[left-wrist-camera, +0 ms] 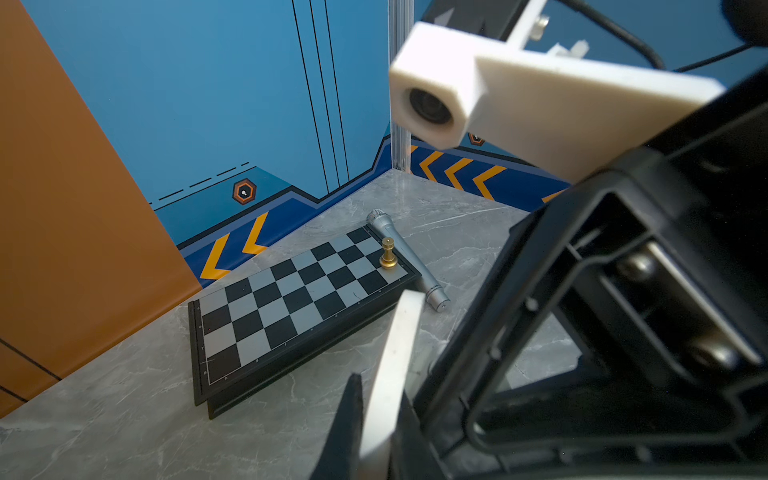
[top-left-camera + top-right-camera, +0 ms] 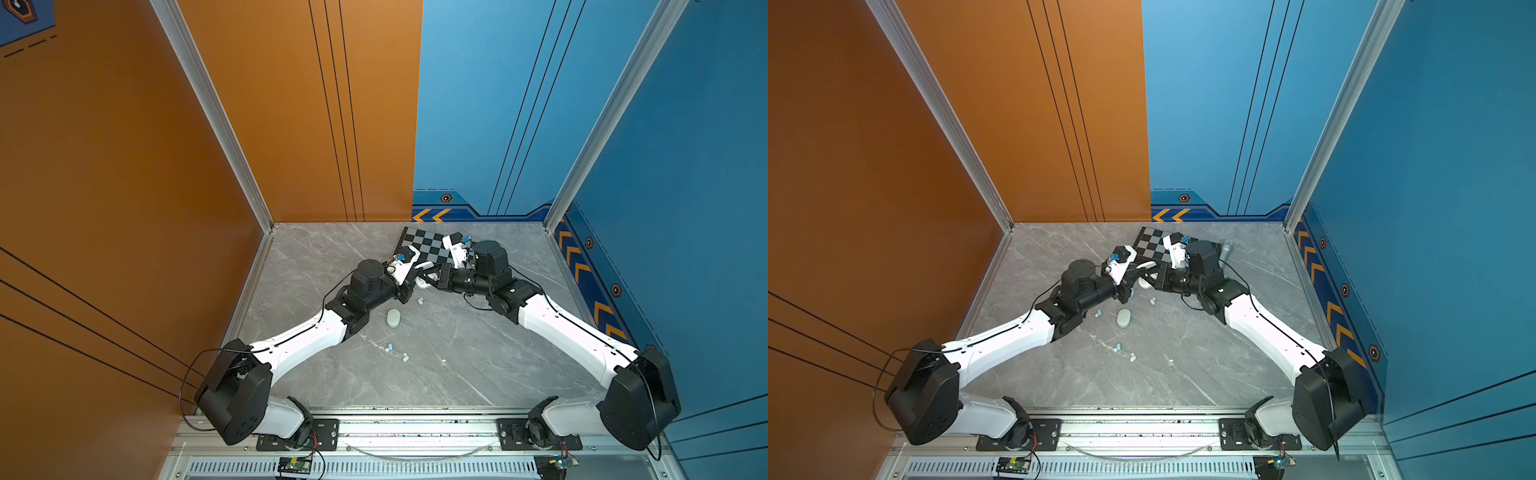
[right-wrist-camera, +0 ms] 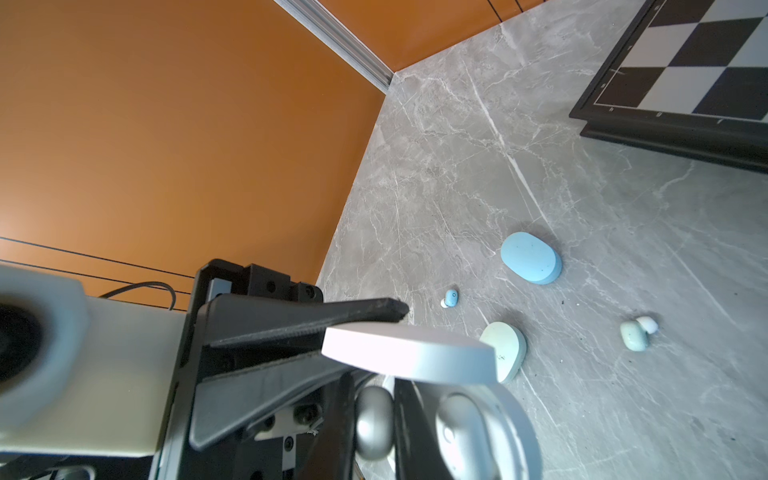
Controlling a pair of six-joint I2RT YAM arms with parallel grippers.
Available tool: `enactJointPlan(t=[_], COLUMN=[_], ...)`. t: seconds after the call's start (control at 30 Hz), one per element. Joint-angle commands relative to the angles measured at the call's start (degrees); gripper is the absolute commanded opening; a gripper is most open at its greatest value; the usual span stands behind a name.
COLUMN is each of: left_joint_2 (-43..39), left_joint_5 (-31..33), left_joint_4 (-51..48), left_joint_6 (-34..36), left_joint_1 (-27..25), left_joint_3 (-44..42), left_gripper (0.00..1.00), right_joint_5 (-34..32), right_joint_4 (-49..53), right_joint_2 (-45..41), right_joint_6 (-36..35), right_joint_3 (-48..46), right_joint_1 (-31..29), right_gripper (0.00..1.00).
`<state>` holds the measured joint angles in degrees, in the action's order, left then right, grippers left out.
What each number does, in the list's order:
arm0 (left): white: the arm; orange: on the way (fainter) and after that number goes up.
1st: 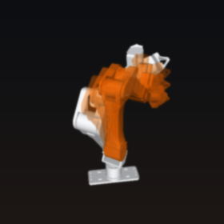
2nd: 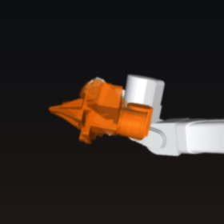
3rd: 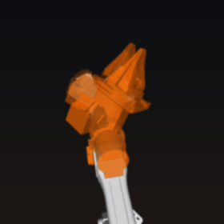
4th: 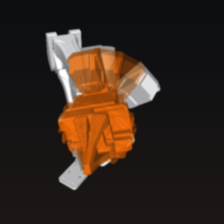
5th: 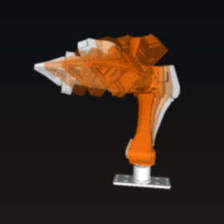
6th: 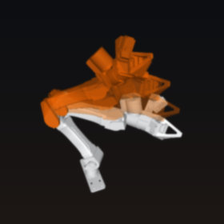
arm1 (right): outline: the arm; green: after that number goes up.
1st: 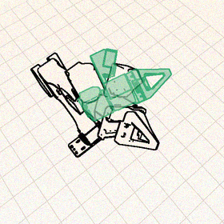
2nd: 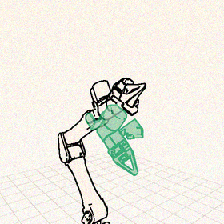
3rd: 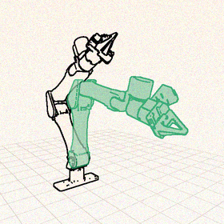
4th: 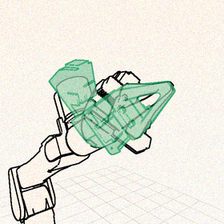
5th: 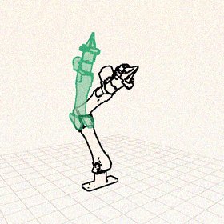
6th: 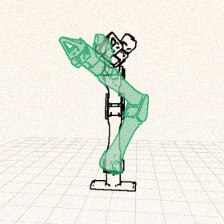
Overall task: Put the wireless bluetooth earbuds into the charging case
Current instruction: 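Press the earbud into the open case slot while the left gripper holds the case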
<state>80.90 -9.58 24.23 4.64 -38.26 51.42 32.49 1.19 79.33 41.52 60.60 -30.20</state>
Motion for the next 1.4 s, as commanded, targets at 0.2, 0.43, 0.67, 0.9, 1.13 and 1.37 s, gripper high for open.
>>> enactJointPlan(t=[0.2, 0.43, 0.67, 0.9, 1.13, 1.37], left_joint_2=[-1.96, -2.13, -2.42, -2.33, -2.24, -1.98], left_joint_5=[-2.57, -2.39, -2.39, -2.62, -2.48, -1.57], left_joint_4=[4.34, 4.42, 4.34, 4.34, 4.34, 4.34], left_joint_6=[-0.21, -0.24, -0.3, -0.39, -0.36, -0.2], left_joint_1=[-0.62, -0.59, -0.31, -0.23, 0.02, 0.03], left_joint_3=[1.01, 1.22, 1.0, 0.73, 0.5, -0.53], left_gripper=[0.0, 0.0, 0.0, 0.0, 0.0, 0.0], right_joint_5=[-2.34, -3.3, -5.15, -5.42, -5.32, -5.24], right_joint_4=[0.04, 1.96, 3.24, 3.73, 4.56, 5.35], right_joint_2=[2.32, 1.77, 0.53, 0.27, -0.09, -1.63], right_joint_6=[-0.97, -2.93, -4.38, -4.62, -4.95, -5.14], right_joint_3=[1.46, 1.38, 1.19, 1.62, 3.45, 5.61], right_joint_1=[-1.14, -0.83, -0.48, -0.14, 0.49, 0.93], right_gripper=[0.13, 0.14, 0.21, 0.27, 0.29, 0.32])
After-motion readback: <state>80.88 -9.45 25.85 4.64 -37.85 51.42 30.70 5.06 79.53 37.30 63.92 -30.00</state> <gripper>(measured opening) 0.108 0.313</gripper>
